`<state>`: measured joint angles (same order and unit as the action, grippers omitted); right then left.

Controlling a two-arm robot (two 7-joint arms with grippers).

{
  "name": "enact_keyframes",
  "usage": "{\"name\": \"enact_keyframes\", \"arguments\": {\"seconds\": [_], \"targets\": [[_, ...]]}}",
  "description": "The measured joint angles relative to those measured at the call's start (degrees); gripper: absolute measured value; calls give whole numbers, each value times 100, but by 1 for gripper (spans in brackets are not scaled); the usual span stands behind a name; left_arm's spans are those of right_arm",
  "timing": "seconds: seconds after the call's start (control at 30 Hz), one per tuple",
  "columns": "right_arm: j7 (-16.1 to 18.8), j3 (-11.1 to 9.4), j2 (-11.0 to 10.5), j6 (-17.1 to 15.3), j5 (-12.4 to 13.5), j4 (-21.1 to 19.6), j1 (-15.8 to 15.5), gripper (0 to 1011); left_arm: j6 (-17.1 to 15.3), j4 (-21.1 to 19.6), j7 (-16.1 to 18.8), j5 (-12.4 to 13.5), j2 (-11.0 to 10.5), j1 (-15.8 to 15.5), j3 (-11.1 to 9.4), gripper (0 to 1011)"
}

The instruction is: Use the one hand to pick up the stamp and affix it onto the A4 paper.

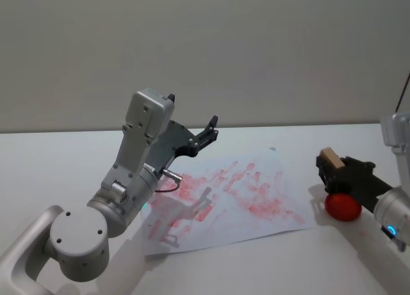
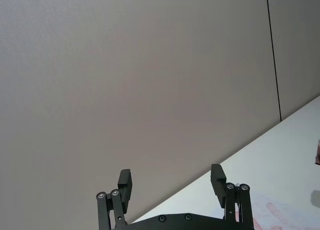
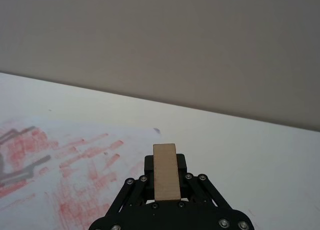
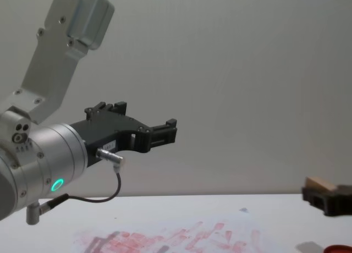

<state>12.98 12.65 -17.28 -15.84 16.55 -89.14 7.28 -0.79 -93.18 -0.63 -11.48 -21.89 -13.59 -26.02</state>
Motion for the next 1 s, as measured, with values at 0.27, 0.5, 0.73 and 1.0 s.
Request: {"name": "enact_keyframes", "arguments": {"seconds": [0.27, 0.5, 0.73, 1.0], "targets": [[565, 85, 141, 230, 37, 199, 264, 219, 0, 0, 0, 0, 0, 0, 0, 1001], [1154, 195, 310, 285, 73, 568, 577, 219, 0, 0, 0, 0, 0, 0, 0, 1001], [1612, 298, 442, 163, 38, 941, 822, 219, 0, 0, 0, 0, 0, 0, 0, 1001], [2036, 453, 599, -136, -189, 1522, 1135, 219, 0, 0, 0, 0, 0, 0, 0, 1001]]}}
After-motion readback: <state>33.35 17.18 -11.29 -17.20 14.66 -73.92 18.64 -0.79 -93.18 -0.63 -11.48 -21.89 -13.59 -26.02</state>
